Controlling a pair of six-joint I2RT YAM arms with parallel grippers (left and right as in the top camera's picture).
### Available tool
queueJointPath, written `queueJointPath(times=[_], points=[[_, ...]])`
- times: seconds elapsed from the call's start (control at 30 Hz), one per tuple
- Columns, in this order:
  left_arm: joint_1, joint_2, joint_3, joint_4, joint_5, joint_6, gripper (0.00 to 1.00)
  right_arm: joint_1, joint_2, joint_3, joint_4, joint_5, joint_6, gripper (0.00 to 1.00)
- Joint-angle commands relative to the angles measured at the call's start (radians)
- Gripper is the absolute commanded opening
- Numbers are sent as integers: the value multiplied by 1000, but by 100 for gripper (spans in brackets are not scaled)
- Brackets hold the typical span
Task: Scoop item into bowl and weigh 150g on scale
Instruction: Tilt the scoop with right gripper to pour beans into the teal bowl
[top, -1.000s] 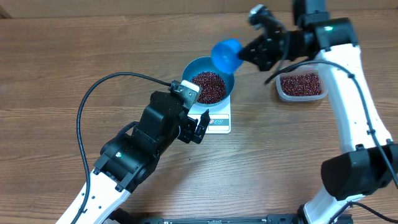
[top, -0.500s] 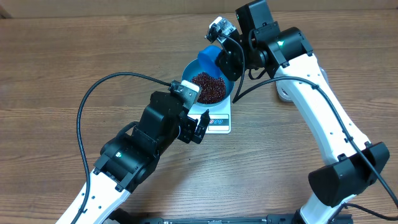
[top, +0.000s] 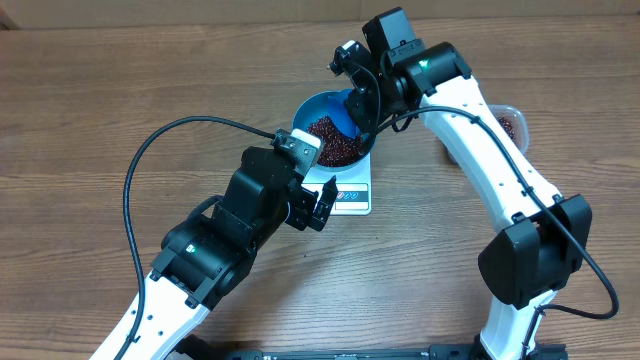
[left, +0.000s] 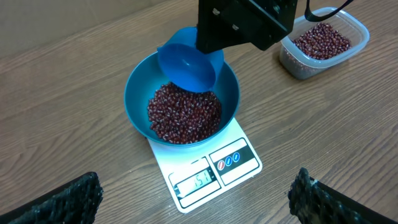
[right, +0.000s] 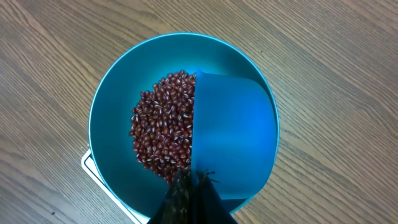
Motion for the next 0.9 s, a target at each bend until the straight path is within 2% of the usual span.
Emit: queueJointPath(times=[0.0,0.87], points=[[5,-3,-1,5,-13,5,100,3,-6,18,-5,3,13,4],[5,-3,-1,20,-10,5,100,3,29,-93,20,-148,51,4]])
